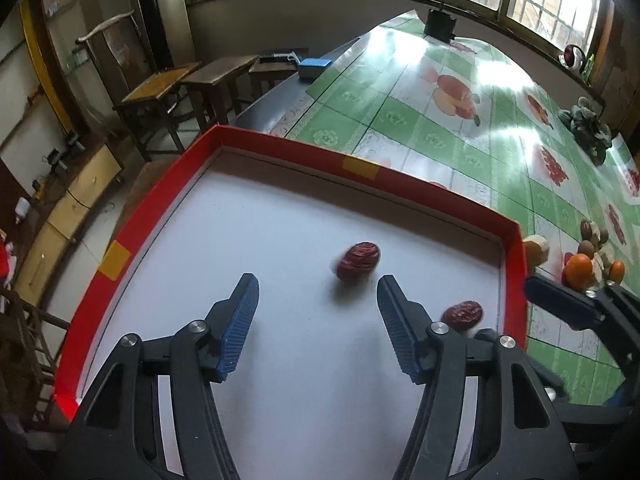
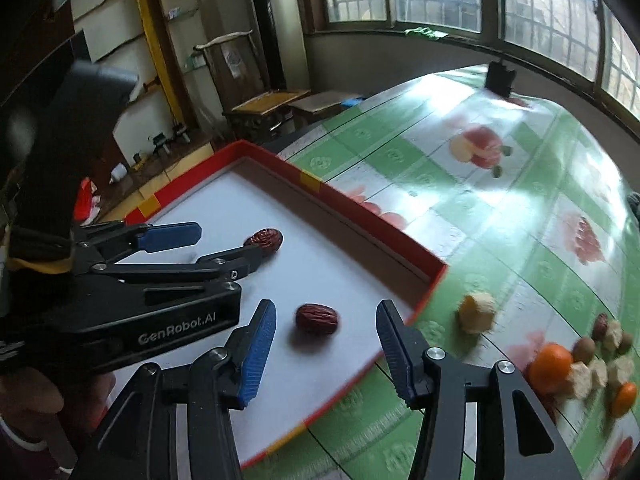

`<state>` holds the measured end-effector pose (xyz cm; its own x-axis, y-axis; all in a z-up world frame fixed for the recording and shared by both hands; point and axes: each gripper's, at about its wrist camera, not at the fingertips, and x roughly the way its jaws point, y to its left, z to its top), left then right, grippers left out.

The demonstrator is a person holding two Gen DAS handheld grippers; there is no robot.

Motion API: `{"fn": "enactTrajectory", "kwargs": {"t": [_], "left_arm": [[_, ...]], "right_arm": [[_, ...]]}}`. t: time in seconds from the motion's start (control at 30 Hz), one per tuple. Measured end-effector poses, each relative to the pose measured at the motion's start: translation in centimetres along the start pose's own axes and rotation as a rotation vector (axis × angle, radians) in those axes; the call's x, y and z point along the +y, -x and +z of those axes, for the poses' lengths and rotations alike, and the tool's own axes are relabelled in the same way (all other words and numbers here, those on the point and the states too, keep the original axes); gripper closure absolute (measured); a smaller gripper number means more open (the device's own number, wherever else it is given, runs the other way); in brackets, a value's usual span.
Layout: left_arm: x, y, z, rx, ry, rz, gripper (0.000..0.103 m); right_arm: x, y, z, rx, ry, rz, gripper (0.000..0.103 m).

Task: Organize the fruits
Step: 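Move the left tool back to the pale bread chunk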

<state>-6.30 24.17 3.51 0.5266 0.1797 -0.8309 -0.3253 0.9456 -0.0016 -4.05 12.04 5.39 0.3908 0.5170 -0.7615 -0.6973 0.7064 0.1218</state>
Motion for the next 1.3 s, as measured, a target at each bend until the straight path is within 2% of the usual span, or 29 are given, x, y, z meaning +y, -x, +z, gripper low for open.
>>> {"fn": "enactTrajectory", "kwargs": {"t": [0.23,0.57,0.83,1.07,1.23,1.3], "left_arm": [[-2.7,3.2,-0.8,-0.071,-0.051,-0.017,0.041],[-8.5,5.7,-2.0,-0.094,-0.148,-0.112,0.041],[-13.2,5.4,-2.6,-0.057,-0.206,-0.186,0.041],[-15.6,3.1,-2.6,0.023,-0.202,-0.260,0.041],[-15.6,1.5,-1.7,0.040,-0.197,-0.239,0.041],[-14.9,0.6,-0.9,0.063,-0.151,-0.238,0.041]], "right_arm": [[-2.3,4.0,-2.3,-0.039,-0.068,-0.036,0.053],[-8.1,8.3,-6.6,-0.066,-0.201,-0.137,0.052],[-12.7,10.7,-10.4,-0.068,-0.303,-0.206,0.052],[-14.7,11.6,-12.2,-0.076,-0.341,-0.208,0.052],[-15.2,11.4,-12.8,-0.076,-0.351,-0.193,0.052],[-15.5,11.0,-12.9,-0.072,-0.355,-0.186,0.052]]}}
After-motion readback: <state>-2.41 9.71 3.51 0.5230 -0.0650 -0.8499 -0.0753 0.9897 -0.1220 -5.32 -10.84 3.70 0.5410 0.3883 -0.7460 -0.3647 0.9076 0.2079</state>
